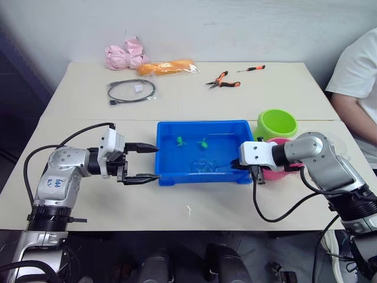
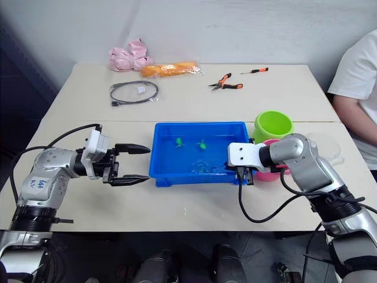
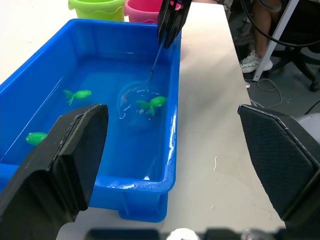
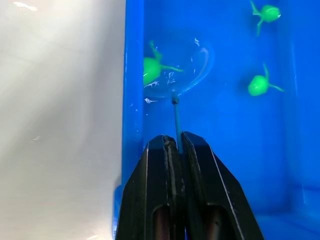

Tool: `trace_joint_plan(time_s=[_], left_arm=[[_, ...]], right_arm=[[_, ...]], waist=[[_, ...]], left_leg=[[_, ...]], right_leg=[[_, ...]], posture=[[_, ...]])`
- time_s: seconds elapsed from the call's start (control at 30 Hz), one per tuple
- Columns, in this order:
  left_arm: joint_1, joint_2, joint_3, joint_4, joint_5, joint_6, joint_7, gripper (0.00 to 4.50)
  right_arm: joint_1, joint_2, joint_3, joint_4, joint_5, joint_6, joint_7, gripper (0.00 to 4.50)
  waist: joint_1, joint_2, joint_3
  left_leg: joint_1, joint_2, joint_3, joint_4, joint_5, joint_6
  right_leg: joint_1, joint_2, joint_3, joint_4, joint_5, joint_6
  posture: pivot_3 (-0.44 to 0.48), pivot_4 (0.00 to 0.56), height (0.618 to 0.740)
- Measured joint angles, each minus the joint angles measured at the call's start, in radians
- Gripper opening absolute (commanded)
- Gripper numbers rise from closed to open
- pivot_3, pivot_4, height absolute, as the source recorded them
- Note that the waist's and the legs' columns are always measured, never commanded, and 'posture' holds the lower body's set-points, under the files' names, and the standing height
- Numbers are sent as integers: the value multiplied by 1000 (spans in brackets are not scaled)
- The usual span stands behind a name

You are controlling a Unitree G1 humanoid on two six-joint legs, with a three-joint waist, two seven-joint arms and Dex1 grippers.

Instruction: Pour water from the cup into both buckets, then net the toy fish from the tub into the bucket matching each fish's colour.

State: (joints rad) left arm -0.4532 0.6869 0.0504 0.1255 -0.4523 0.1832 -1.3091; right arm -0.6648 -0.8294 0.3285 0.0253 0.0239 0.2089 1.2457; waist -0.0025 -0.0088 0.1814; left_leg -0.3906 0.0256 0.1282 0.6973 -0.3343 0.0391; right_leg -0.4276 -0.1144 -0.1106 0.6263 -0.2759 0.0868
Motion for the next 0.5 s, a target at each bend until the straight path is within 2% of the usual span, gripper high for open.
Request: trace_joint_plan(time_s=[0.3, 0.5], left_arm=[[27, 1, 1, -34, 0, 0, 23, 4442], [25, 0, 1, -35, 0, 1, 39, 4442]], right_arm=[[-54, 45, -74, 16, 123, 265, 17, 0], [-63, 43, -155, 16, 173, 365, -23, 0]], waist=[[-2, 0, 0], [1, 0, 0]], left_leg=[[0, 1, 0, 0, 0, -1], [0, 1, 0, 0, -1, -1]], right_leg=[[0, 0, 1, 0, 0, 0], [0, -1, 1, 0, 0, 0]], posture=[[0, 150, 740], [0, 150, 740]])
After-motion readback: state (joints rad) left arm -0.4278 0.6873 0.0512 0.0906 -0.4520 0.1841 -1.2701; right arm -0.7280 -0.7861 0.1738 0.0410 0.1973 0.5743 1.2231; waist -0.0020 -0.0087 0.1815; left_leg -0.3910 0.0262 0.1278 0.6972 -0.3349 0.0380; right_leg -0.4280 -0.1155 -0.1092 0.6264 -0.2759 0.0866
